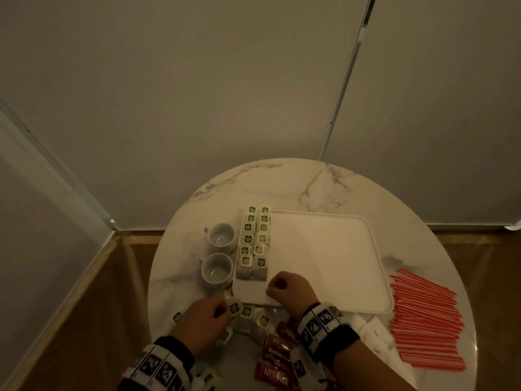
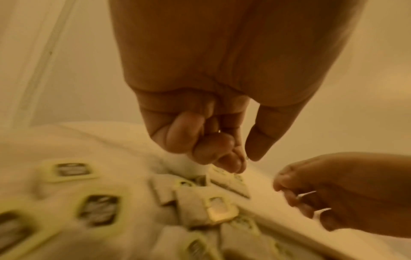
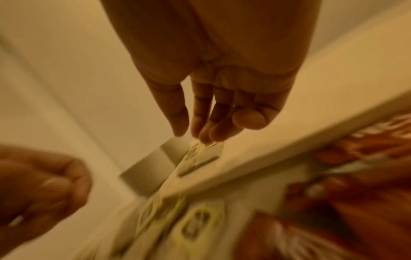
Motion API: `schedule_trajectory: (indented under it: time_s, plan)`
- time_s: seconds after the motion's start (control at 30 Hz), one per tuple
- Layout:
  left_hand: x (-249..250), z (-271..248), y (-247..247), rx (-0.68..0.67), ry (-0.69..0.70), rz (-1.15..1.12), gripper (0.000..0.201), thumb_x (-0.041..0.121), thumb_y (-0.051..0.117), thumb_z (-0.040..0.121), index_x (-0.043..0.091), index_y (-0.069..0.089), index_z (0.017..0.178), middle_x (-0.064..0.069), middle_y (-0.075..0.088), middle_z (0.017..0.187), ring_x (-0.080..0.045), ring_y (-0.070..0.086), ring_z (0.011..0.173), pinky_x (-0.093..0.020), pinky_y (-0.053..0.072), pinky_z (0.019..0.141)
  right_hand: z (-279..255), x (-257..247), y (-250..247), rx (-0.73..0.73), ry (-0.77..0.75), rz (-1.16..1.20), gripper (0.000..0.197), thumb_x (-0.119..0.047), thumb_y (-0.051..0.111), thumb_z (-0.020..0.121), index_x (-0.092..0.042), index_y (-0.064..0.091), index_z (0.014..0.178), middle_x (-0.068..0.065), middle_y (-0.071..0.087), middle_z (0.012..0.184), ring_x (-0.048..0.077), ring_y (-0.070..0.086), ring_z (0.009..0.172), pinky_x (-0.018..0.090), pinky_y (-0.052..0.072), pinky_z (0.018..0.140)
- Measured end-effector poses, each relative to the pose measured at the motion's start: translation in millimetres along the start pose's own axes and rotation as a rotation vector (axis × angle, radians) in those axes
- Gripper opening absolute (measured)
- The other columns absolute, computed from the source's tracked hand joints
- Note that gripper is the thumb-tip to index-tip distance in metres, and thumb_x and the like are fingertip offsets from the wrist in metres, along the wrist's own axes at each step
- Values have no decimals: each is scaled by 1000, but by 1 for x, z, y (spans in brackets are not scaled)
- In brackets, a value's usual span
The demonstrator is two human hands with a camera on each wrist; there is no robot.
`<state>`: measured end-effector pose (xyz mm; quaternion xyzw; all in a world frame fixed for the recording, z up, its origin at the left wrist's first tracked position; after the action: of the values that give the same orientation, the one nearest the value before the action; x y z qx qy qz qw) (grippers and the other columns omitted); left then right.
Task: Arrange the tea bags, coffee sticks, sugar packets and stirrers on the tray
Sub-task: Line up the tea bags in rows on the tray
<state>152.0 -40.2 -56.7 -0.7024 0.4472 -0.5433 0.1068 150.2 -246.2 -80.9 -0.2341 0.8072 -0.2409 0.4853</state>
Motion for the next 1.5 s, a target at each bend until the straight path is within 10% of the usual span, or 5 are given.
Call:
schedule_trajectory:
  time_s: [0.27, 0.63, 0.87, 1.1, 1.5]
  plan:
    - [-32, -7, 18, 30, -15, 298, 42, 35, 59, 87, 22, 45, 124, 0, 44, 119, -18, 50, 110, -26, 42, 94, -41, -8, 43, -152, -34, -534, 45, -46, 50, 89, -13, 53, 119, 8, 54, 121, 26, 55, 111, 36, 47, 92]
    - [-14, -12, 36, 68, 34, 249, 31, 30, 52, 89, 26, 54, 121, 2, 60, 121, -16, 57, 110, -26, 44, 92, -55, -16, 54, -191, 0, -653, 47, -35, 55, 89, -10, 43, 128, 12, 46, 129, 31, 46, 120, 40, 42, 98]
    - [-6, -5, 30, 132, 41, 8, 11, 17, 56, 89, 15, 66, 85, -1, 63, 88, -17, 58, 83, -20, 43, 68, -64, -24, 42, -204, -13, -273, 27, -17, 51, 89, -28, 42, 66, -5, 48, 75, 17, 50, 82, 28, 47, 81]
    - [10, -10, 33, 1, -194, -941, 16, 14, 58, 93, 7, 66, 104, -24, 67, 99, -35, 67, 81, -46, 57, 71, -55, -38, 15, -228, -47, 303, 18, -11, 68, 81, -18, 54, 74, 1, 59, 74, 15, 58, 69, 24, 50, 55]
    - [30, -1, 27, 21, -68, -942, 25, -3, 62, 86, 5, 62, 109, -21, 70, 101, -33, 67, 85, -34, 57, 66, -42, -44, -17, -102, -86, 592, 24, 3, 63, 84, -16, 72, 96, 7, 72, 92, 14, 66, 75, 24, 52, 62]
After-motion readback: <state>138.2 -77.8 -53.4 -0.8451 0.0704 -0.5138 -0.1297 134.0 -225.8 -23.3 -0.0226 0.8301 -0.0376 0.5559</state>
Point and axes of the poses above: each hand's wrist, its own z-axis towards the middle knuckle, its own y-axis out of the palm, x = y × z, the point moved 10 cm from there along z, towards the middle knuckle
